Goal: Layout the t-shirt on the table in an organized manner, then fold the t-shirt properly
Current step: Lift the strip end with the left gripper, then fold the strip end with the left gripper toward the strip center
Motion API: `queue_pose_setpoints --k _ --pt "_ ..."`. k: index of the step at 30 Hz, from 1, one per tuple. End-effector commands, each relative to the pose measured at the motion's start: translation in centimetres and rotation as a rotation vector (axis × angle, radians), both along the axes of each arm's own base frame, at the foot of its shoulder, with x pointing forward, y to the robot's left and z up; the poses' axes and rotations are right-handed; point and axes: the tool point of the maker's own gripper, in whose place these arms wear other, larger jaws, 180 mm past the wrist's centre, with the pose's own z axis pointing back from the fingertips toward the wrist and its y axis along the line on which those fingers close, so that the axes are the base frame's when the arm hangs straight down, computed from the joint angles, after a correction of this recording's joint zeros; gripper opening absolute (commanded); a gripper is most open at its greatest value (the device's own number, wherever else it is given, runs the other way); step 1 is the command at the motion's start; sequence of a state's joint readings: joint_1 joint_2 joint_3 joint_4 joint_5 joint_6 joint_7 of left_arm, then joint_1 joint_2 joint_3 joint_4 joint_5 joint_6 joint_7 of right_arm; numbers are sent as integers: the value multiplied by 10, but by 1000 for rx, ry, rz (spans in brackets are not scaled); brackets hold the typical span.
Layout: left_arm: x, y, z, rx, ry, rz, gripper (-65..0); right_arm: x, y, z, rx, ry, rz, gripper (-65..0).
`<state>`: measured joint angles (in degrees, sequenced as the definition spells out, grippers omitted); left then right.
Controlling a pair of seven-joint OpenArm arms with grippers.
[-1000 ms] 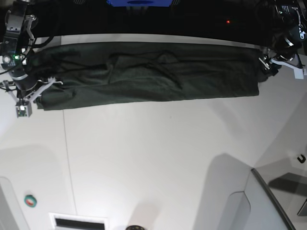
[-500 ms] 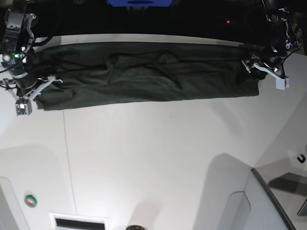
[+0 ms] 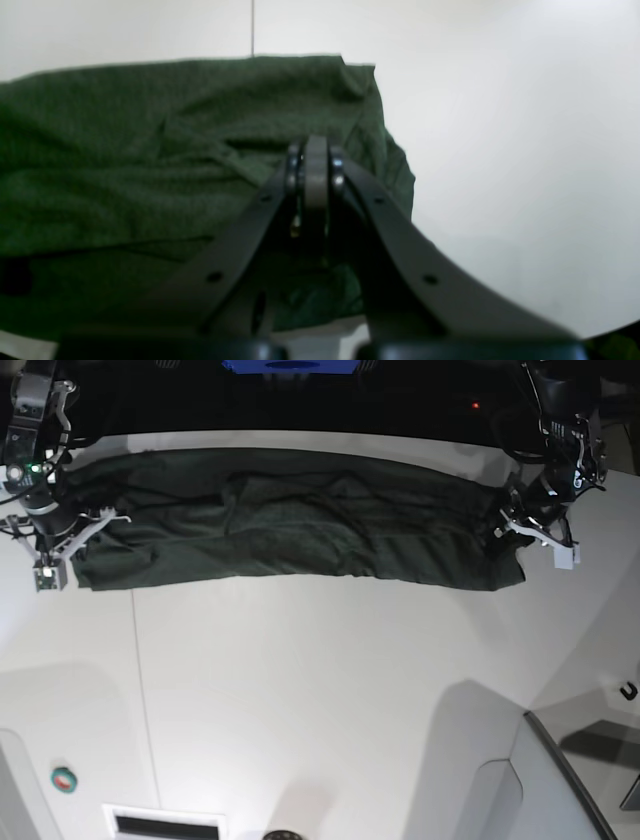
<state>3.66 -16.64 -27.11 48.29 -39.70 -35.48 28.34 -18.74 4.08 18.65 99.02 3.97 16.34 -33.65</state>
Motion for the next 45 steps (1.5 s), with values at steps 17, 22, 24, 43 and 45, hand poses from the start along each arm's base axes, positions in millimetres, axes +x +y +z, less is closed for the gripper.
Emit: queue_pose_setpoints --k 17,22,24,43,45 --pt "-20 126 43 228 21 151 -650 1 -3 8 -16 -29 11 -650" --pt "-24 112 67 312 -33 83 -650 1 -3 8 -15 -30 11 -650" --pt "-28 112 75 349 -32 102 -650 1 -3 8 -13 -30 10 -650" --pt "-12 -26 118 559 -145 -209 -650 3 -3 9 -14 -34 9 -650" --pt "-11 -40 114 539 -147 -233 -650 2 -3 9 -14 -33 9 -650"
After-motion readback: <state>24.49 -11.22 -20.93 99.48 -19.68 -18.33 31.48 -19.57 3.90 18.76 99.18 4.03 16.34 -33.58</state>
